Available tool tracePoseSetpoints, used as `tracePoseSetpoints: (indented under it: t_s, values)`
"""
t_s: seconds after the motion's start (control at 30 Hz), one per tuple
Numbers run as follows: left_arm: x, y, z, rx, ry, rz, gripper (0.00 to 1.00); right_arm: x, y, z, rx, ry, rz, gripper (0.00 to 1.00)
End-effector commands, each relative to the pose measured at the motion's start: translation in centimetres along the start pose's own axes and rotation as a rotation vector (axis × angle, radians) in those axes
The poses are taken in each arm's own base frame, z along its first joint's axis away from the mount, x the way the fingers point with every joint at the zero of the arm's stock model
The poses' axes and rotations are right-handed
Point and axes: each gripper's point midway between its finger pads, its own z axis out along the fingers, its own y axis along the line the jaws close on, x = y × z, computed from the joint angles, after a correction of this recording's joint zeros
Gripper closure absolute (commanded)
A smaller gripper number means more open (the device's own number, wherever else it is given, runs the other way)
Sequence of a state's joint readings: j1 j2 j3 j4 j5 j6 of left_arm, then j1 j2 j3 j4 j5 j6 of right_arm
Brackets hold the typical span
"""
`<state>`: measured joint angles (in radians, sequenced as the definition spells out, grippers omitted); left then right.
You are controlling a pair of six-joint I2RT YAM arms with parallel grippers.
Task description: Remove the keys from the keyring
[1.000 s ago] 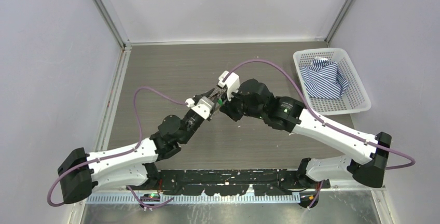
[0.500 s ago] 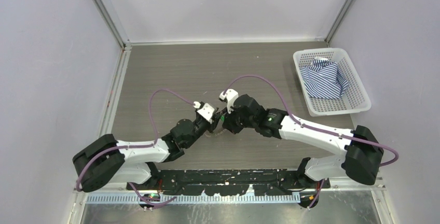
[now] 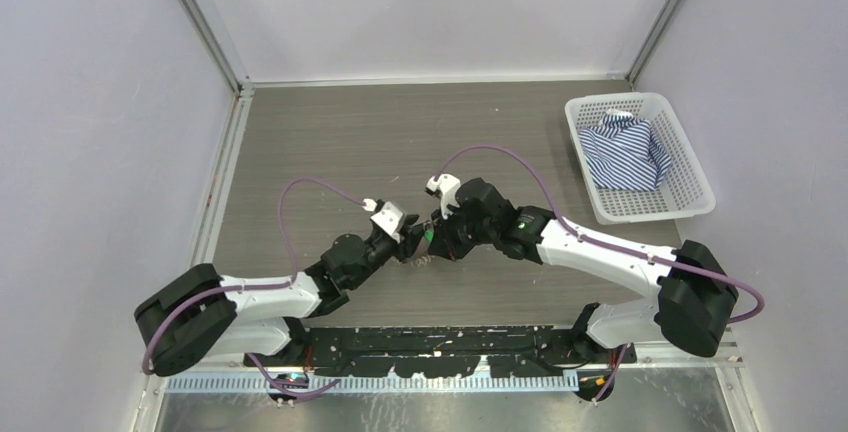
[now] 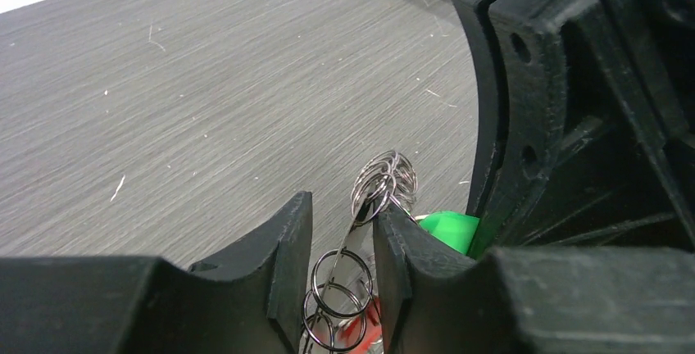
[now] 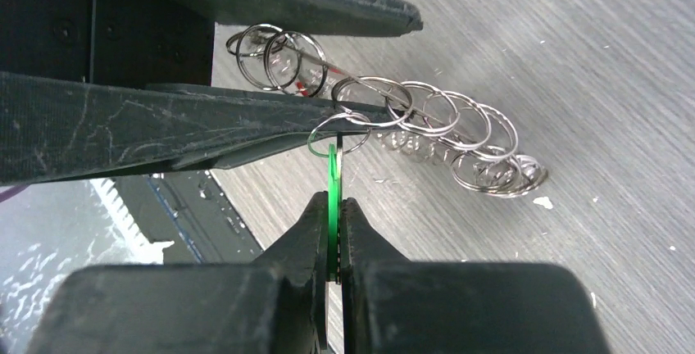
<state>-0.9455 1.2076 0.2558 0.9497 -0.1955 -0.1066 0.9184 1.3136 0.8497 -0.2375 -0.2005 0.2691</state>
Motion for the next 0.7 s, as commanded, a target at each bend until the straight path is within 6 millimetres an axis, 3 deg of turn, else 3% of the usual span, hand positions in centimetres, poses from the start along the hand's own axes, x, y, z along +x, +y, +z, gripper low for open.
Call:
tracePoseSetpoints:
  t_s: [0.0, 0.3, 0.37, 0.53, 0.67]
  values:
    - [-6.9, -1.1, -0.3, 0.072, -0.205, -0.041, 0.65, 0.6, 1.9, -0.9, -0.087, 0.059, -0.002, 0.99]
    - [-4.7, -1.7, -1.7, 0.119, -0.134, -0.016, 0.65, -1.6, 2.1, -2.1, -0.072, 0.016, -0.032, 0.99]
    - [-4.5, -1.9, -1.8, 0.124, -0.13, -0.018, 0.71, -1.7, 2.1, -2.3, -0.073, 0.017, -0.037, 0.99]
    - [-3.8, -2.8, -1.7, 0.152, -0.112, -0.009, 0.99, -1.1, 1.9, -2.1, -0.07, 0.036, -0.035, 0.99]
    - [-3.3, -3.0, -1.8, 0.136, -0.11, 0.01, 0.99, -0.9, 1.5, -2.1, -0.048, 0.035, -0.031, 0.99]
